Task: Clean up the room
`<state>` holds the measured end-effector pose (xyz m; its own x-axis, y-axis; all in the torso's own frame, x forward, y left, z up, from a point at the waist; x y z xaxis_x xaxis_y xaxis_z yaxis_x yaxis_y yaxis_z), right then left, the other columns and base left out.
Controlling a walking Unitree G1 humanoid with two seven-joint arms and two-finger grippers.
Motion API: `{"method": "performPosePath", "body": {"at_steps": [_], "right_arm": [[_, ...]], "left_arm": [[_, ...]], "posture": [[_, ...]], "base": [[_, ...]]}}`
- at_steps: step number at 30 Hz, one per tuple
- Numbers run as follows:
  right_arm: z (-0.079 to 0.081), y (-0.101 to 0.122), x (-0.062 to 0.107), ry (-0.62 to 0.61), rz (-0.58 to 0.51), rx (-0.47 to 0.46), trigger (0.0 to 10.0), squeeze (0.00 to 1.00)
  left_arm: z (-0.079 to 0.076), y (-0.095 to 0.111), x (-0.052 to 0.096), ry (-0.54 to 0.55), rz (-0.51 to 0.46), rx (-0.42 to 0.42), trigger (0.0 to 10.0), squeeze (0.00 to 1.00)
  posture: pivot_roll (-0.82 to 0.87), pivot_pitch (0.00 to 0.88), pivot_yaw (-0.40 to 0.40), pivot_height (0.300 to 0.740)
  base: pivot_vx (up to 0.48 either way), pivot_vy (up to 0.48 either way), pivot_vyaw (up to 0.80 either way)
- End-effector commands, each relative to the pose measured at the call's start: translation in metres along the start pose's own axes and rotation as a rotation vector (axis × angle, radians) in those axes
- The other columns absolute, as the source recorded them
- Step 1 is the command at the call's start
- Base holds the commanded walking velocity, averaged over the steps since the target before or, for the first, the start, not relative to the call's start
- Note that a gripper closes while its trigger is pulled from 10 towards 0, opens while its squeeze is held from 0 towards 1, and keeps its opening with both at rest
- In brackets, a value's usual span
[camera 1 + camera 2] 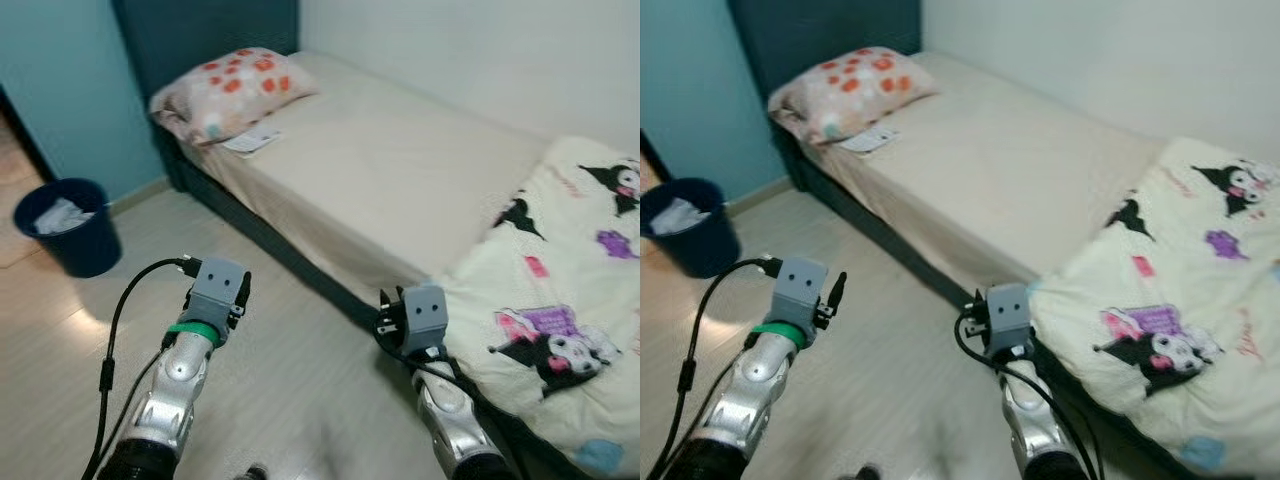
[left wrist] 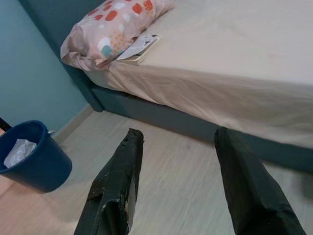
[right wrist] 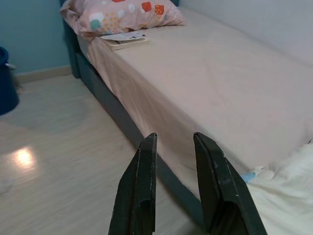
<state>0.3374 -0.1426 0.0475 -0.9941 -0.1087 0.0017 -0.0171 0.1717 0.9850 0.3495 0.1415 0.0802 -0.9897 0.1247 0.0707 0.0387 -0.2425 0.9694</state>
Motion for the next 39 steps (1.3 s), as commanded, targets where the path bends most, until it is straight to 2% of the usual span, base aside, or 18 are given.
{"method": "performPosePath", "body": {"at_steps": [1, 5, 39], "right_arm": [[0.002, -0.005, 0.003, 0.004, 0.016, 0.004, 10.0, 0.00], [0.003, -0.008, 0.006, 0.001, 0.023, 0.005, 10.0, 0.00], [0.000, -0.014, 0.010, -0.029, 0.039, -0.002, 10.0, 0.00]], "left_arm": [[0.000, -0.010, 0.002, -0.001, 0.038, -0.010, 10.0, 0.00], [-0.002, -0.016, 0.005, -0.008, 0.058, -0.014, 10.0, 0.00], [-0.002, -0.021, 0.006, -0.010, 0.074, -0.013, 10.0, 0.00]], "posture": [[-0.06, 0.000, -0.003, 0.740], [-0.07, 0.003, 0.000, 0.740], [-0.08, 0.025, 0.013, 0.740]], "base": [[0.000, 0.000, 0.77], [0.000, 0.000, 0.76], [0.000, 0.000, 0.75]]}}
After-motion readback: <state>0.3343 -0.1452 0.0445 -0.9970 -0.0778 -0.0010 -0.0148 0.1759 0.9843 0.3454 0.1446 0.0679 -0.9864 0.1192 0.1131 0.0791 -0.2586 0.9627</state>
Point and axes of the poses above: a point about 5 cm out from each wrist's last joint towards the gripper, its own x axis pointing back from the gripper into the wrist, its own y axis along the axis of the wrist's last joint, z = x × y, the point moved 4 cm from there along -x, pointing out of the wrist towards the gripper, and after that the axes turned 3 degrees about x, right-handed, at the moved point
